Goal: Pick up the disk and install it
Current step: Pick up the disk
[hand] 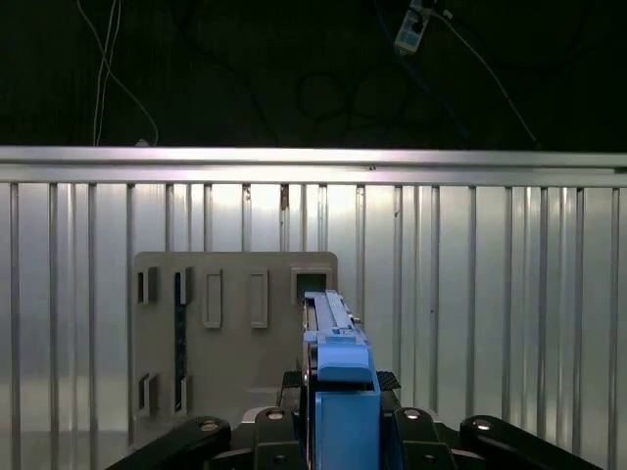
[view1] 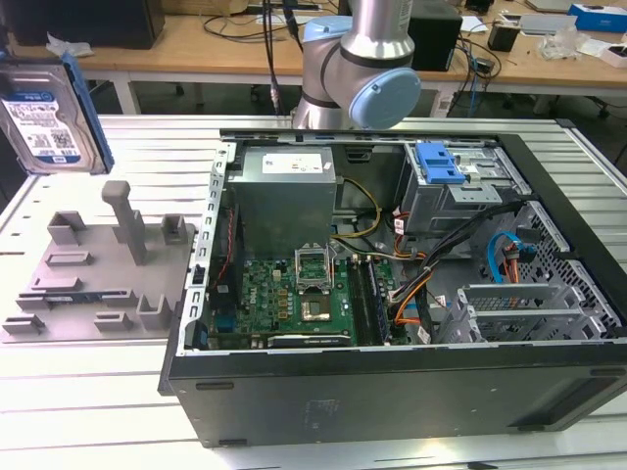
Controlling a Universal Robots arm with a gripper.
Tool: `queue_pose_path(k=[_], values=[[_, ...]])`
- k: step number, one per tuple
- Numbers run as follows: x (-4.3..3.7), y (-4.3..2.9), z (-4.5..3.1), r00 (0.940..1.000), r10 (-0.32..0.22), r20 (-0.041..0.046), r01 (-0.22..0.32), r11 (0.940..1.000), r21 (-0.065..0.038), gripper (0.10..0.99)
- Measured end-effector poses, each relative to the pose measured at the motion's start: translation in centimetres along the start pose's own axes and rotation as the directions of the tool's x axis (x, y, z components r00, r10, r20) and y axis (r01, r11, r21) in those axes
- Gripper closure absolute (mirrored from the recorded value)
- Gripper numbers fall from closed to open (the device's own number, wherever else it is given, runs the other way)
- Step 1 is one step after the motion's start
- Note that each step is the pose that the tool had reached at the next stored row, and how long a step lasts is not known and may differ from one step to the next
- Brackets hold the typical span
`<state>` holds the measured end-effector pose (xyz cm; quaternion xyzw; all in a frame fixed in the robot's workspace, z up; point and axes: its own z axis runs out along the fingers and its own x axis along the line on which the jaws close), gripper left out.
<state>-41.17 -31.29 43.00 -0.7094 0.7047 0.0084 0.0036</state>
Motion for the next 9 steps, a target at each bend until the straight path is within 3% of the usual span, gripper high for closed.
queue_pose_path(k=[9], values=[[0.0,0.02,-3.31,1.0,0.0,0.0049,0.0,1.0,0.0,0.718]])
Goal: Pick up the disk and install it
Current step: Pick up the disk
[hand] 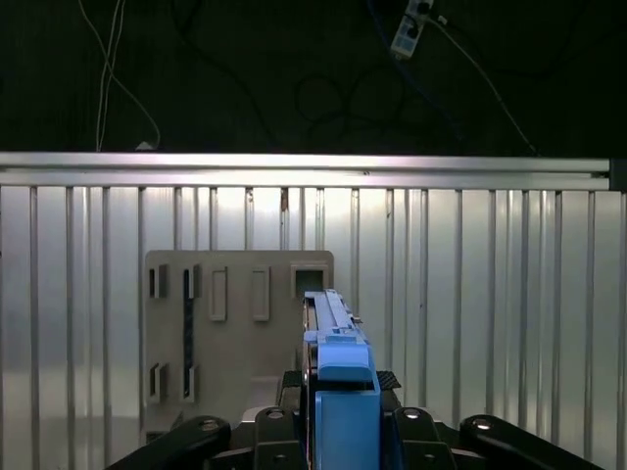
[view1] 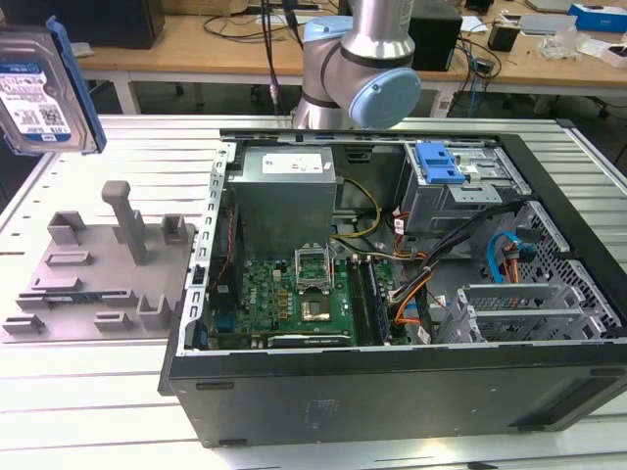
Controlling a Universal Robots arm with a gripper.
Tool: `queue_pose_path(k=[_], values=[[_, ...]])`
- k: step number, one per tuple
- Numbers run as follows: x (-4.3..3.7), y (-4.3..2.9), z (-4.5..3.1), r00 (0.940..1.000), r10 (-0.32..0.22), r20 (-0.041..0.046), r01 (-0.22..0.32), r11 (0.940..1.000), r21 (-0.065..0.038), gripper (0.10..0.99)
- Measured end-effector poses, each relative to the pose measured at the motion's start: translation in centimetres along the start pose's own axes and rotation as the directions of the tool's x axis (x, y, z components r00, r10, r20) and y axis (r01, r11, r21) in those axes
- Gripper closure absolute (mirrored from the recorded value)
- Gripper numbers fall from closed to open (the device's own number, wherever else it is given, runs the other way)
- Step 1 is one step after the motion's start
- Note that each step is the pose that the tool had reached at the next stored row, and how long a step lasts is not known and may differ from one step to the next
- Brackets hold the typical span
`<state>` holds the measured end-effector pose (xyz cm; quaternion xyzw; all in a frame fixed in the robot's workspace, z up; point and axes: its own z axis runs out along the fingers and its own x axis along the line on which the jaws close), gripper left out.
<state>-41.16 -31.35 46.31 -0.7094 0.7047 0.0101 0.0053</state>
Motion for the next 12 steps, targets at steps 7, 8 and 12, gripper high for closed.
queue_pose_path(k=[7,8,12], values=[[0.03,0.01,-2.48,1.0,0.0,0.0044,0.0,1.0,0.0,0.718],[0.04,0.01,-2.5,1.0,0.0,0.0048,0.0,1.0,0.0,0.718],[0.04,0.01,-2.5,1.0,0.0,0.0048,0.0,1.0,0.0,0.718]])
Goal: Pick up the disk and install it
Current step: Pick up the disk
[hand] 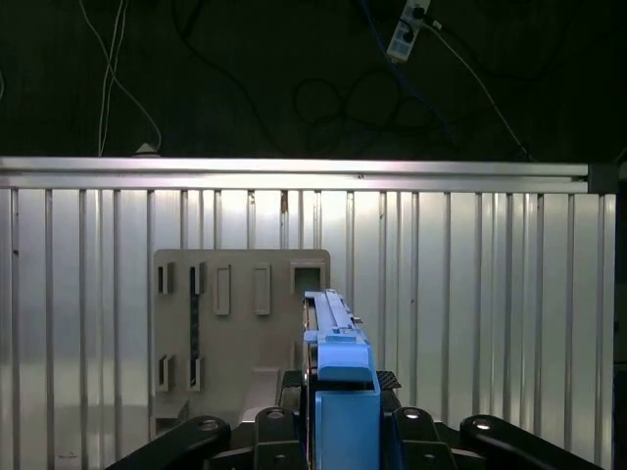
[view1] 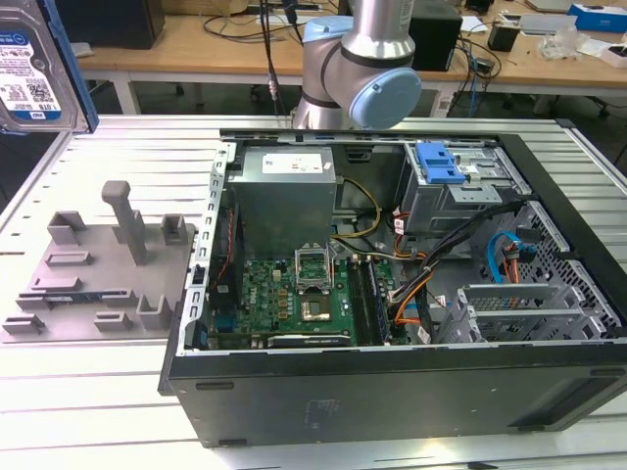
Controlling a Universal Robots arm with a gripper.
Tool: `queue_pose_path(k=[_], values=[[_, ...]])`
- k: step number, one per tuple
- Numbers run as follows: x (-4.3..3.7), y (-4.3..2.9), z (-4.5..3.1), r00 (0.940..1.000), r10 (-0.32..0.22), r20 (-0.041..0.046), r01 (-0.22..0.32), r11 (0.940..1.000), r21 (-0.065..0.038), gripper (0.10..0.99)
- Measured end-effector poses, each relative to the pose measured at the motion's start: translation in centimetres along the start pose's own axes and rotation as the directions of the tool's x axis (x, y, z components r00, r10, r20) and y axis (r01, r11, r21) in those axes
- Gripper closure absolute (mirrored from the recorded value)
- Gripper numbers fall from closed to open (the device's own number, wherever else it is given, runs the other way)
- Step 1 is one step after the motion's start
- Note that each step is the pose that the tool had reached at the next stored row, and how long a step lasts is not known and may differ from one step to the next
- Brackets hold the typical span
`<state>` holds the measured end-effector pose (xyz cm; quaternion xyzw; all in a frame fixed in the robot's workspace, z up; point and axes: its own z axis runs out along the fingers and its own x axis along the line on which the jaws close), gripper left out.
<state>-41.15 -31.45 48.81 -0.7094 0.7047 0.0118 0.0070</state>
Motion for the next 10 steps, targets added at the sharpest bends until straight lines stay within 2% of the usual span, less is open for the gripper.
queue_pose_path(k=[7,10], values=[[0.2,-0.07,-0.05,1.0,0.0,0.0,0.0,1.0,0.0,0.718],[1.53,-1.7,-0.41,1.0,0.0,0.0,0.0,1.0,-0.001,0.718]])
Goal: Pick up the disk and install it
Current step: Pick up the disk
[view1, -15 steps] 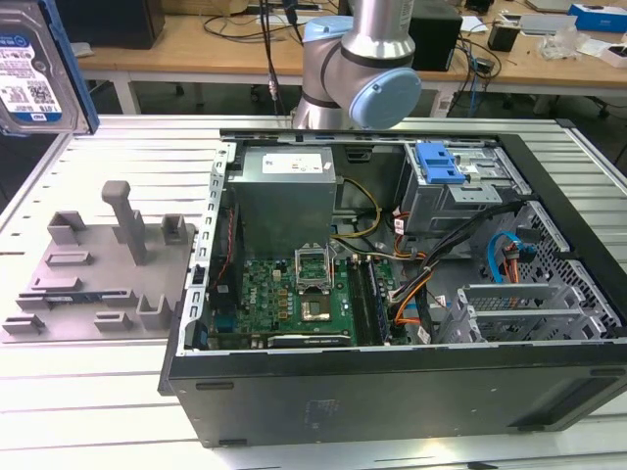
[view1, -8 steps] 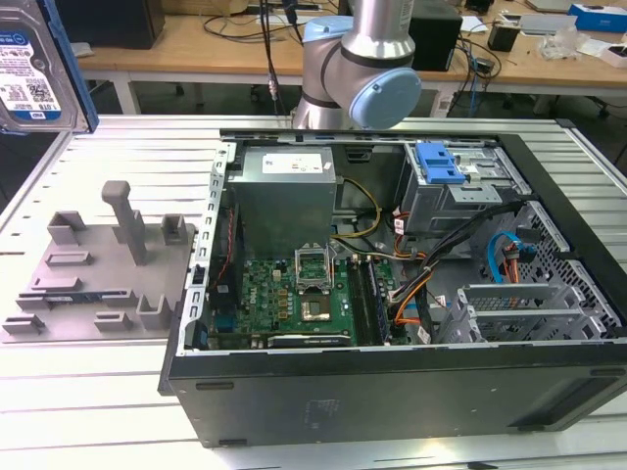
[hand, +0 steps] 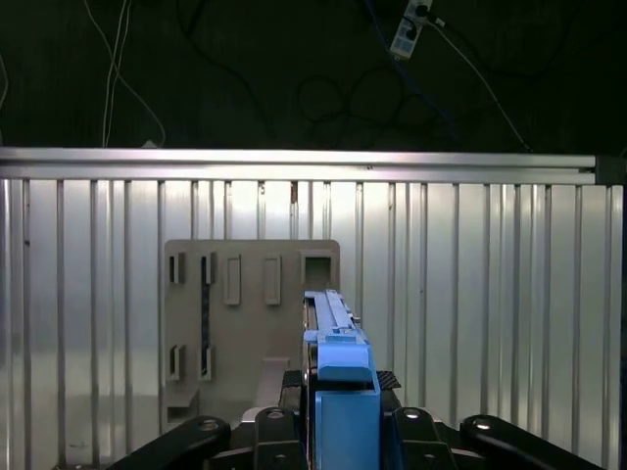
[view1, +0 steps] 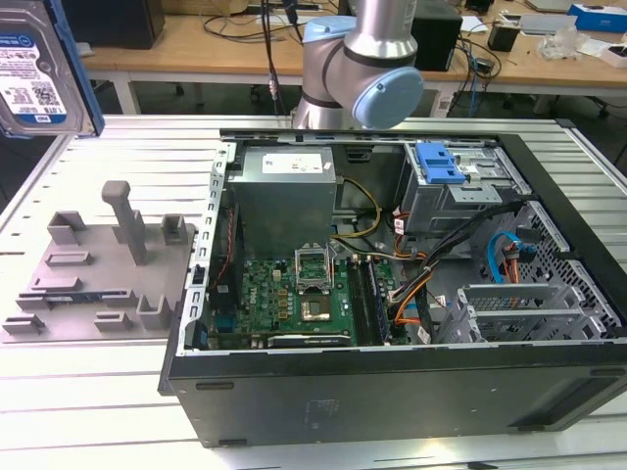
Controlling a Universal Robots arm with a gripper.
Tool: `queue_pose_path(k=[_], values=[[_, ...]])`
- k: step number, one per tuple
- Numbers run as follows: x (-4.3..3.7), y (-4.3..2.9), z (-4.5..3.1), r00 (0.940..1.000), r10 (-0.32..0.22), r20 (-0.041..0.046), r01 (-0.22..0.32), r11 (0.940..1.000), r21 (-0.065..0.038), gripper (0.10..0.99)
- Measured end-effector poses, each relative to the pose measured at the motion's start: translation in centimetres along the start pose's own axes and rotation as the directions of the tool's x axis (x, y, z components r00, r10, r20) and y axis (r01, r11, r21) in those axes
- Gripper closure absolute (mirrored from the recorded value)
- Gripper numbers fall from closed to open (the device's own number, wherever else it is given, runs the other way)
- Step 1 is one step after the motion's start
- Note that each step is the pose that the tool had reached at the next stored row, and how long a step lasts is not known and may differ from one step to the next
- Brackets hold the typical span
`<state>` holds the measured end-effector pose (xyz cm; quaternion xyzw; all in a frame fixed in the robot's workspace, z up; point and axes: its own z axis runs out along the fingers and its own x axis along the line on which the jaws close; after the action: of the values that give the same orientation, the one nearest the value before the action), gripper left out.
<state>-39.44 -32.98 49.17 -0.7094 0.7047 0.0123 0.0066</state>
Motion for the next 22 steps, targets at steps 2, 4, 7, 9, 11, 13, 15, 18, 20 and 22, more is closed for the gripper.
queue_pose_path(k=[2,4,7,9,11,13,15,18,20,22], values=[[0.51,-0.77,-0.15,1.0,0.0,0.0,0.0,1.0,-0.001,0.718],[1.06,-1.52,-0.31,1.0,0.0,0.0,0.0,1.0,-0.002,0.718],[2.05,-2.76,-0.57,1.0,0.0,0.0,0.0,1.0,-0.005,0.718],[2.66,-3.55,-0.68,1.0,0.0,0.0001,0.0,1.0,-0.007,0.718],[3.61,-4.76,-0.74,1.0,0.0,0.0001,0.0,1.0,-0.007,0.718],[4.25,-5.61,-0.76,1.0,0.0,0.0,0.0,1.0,-0.007,0.718],[4.88,-6.57,-0.79,1.0,0.0,0.0001,0.0,1.0,-0.007,0.718],[6.13,-8.57,-0.84,1.0,0.0,0.0001,0.0,1.0,-0.008,0.718],[6.59,-9.38,-0.86,1.0,0.0,0.0,0.0,1.0,-0.008,0.718],[7.16,-10.46,-0.88,1.0,0.0,0.0,0.0,1.0,-0.008,0.718]])
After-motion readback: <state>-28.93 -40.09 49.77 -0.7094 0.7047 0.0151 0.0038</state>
